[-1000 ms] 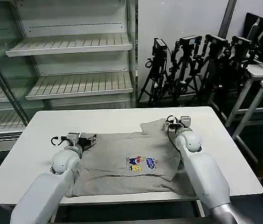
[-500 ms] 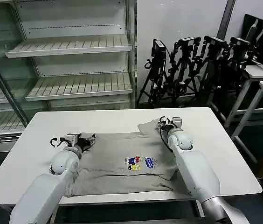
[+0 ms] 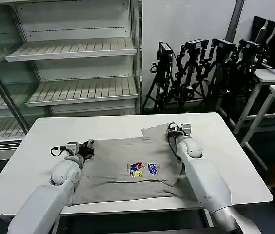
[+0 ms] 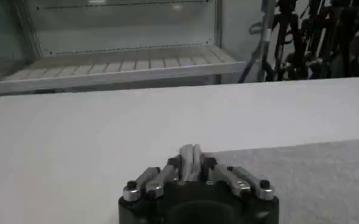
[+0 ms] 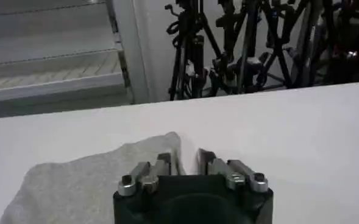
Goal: Fold and organize the clothes.
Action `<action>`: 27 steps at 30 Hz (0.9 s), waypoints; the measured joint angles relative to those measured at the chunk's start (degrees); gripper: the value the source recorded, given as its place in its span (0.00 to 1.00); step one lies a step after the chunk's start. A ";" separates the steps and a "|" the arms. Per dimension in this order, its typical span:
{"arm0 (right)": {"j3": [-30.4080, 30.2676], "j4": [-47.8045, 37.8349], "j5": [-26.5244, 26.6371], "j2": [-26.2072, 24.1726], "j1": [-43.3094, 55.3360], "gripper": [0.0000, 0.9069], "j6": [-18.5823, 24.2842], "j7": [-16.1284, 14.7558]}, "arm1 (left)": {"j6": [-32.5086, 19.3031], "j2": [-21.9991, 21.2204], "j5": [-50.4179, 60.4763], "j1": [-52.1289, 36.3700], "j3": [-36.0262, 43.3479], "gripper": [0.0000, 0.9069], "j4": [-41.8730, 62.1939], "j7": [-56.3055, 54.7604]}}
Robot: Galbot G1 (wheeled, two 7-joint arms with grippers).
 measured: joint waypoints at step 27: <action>2.40 14.63 1.84 -4.11 -7.20 0.00 13.52 -1.27 | -1.90 3.62 -5.84 5.31 -5.33 0.02 -12.67 0.23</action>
